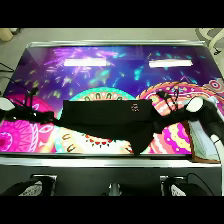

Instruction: Fold the shirts.

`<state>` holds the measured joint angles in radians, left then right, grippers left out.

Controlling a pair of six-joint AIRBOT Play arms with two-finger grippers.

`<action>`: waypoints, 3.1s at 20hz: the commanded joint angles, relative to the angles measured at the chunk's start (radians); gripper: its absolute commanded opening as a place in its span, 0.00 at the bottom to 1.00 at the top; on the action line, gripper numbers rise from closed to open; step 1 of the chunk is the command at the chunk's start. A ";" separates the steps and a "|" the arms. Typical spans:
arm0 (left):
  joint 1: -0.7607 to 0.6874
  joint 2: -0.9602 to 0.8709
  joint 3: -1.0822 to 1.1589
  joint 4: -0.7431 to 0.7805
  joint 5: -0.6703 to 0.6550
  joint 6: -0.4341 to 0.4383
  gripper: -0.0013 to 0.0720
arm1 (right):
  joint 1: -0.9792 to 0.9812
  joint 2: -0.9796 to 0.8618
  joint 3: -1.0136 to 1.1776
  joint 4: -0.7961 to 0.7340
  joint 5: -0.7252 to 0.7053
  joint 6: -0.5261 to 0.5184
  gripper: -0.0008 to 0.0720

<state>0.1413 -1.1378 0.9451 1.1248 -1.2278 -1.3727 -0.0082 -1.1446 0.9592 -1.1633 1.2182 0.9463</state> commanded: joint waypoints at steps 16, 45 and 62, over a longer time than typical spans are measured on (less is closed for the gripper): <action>0.047 -0.460 0.349 -0.216 0.080 -0.161 1.00 | -0.002 -0.425 0.311 -0.013 -0.185 0.013 1.00; -0.795 -0.740 0.363 -1.052 0.515 0.208 0.05 | -0.001 0.055 0.377 0.264 0.313 0.076 0.04; -0.233 -0.020 0.363 -0.496 0.372 0.142 0.05 | 0.284 -0.597 0.377 0.855 -0.073 -0.183 0.94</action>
<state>-0.1352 -1.2461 1.3075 0.5709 -0.7540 -1.2297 0.2913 -1.6646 1.3346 -0.4191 1.1206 0.8307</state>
